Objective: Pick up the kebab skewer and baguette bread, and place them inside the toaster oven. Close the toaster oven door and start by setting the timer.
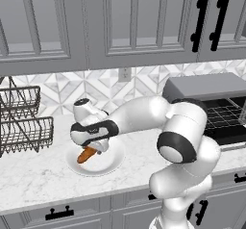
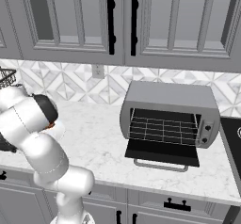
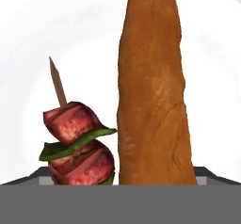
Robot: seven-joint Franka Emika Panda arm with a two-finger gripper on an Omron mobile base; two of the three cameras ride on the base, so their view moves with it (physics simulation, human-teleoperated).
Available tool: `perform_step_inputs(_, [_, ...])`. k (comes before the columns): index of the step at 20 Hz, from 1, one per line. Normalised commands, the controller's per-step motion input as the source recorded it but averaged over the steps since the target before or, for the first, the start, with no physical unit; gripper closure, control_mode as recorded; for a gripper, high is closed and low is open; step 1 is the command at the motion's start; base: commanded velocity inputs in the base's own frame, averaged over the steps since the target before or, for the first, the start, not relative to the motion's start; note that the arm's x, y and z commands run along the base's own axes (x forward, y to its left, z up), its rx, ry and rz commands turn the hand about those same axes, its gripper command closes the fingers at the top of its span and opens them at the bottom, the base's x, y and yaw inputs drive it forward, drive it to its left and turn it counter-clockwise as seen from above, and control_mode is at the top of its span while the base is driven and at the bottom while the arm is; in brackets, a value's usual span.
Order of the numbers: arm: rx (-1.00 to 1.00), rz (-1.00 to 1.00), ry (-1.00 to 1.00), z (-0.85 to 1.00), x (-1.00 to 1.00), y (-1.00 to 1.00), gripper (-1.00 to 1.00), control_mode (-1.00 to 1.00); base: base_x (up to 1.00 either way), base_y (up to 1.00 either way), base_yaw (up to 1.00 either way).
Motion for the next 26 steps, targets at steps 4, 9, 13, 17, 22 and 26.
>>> perform_step_inputs(4, [0.0, -0.11, 0.0, 0.56, -0.63, -0.6, 1.0, -1.0, 0.0, 0.0, 0.0])
perform_step_inputs(9, [0.0, -0.11, -0.01, 0.25, -0.75, -0.71, 1.0, -1.0, 0.0, 0.0, 0.0])
perform_step_inputs(13, [0.0, -0.11, -0.04, 0.59, -0.5, -0.86, 1.0, -1.0, 0.0, 0.0, 0.0])
perform_step_inputs(17, [0.0, -0.15, 0.0, 0.77, -0.36, -0.91, 1.0, -1.0, 0.0, 0.0, 0.0])
perform_step_inputs(22, [0.01, -0.16, 0.0, 0.85, -0.41, -0.94, 1.0, -1.0, 0.0, 0.0, 0.0])
perform_step_inputs(26, [0.01, -0.14, -0.04, 0.96, -0.5, -1.0, 1.0, -1.0, 0.0, 0.0, 0.0])
